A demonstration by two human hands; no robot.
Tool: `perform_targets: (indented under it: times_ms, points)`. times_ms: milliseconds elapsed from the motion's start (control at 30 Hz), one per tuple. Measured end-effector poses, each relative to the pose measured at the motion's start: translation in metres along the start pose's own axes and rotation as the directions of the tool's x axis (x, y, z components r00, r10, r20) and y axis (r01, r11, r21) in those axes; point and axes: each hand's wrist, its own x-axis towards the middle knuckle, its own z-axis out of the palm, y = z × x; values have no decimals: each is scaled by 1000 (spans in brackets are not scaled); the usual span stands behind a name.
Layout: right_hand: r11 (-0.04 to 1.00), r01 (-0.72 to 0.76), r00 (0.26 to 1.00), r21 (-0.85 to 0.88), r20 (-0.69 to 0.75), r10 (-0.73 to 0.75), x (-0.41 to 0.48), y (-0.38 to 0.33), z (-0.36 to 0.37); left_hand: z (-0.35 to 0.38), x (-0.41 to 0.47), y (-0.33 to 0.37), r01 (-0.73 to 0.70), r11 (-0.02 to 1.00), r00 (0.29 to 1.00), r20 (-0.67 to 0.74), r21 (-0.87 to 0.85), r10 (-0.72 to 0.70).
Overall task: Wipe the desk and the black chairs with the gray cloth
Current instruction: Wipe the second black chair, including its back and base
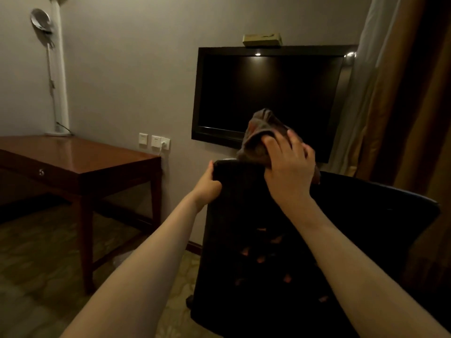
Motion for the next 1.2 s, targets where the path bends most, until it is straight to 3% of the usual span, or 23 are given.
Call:
perform_targets:
  times_ms: [67,133,300,433,567,733,767,800,833,867,900,933,967,1000,1067,1200]
  points:
    - [994,-97,978,-57,179,106,4,-3,13,2,5,-2,-13,998,999,-49,-66,10]
    - [981,-116,953,-154,260,154,-3,-10,26,0,8,-4,-21,997,997,-77,-80,15]
    - [986,-30,980,-161,188,61,-7,-33,40,-14,4,-9,-23,996,997,-71,-81,18]
    - [978,176,981,-114,108,-164,-18,-66,61,-7,3,-8,-46,997,996,-77,-56,42]
    - [966,252,967,-53,47,-249,-29,-83,83,-9,11,-28,-15,974,988,-151,-225,-19]
    - [943,331,943,-20,-16,-331,-40,-70,91,-16,22,-44,-123,934,975,-217,-335,51]
    - [941,337,941,-18,-24,-337,-44,-69,91,-15,21,-49,-203,941,955,-267,-272,129]
    - [938,347,938,-11,-22,-347,-52,-68,93,-15,19,-55,-283,954,916,-320,-95,240]
    - [933,361,932,3,-12,-361,-61,-67,96,-16,16,-62,-322,928,864,-343,186,369]
    - [925,380,925,15,0,-380,-72,-64,98,-16,12,-71,-338,810,794,-316,479,519]
    - [916,401,916,24,14,-401,-84,-60,101,-16,9,-81,-352,624,724,-220,697,654]
    - [906,422,906,29,35,-423,-96,-56,103,-16,9,-91,-368,442,678,-89,818,729]
    - [897,441,894,40,66,-443,-106,-52,105,-17,8,-100,-381,317,668,22,869,744]
    - [889,455,883,55,99,-458,-115,-49,106,-17,10,-110,-396,275,689,86,876,719]
    - [884,460,869,83,162,-467,-131,-46,109,-15,11,-123,-443,329,739,133,834,660]
    - [906,396,882,152,211,-421,-151,-41,110,-6,14,-140,-501,415,769,170,759,617]
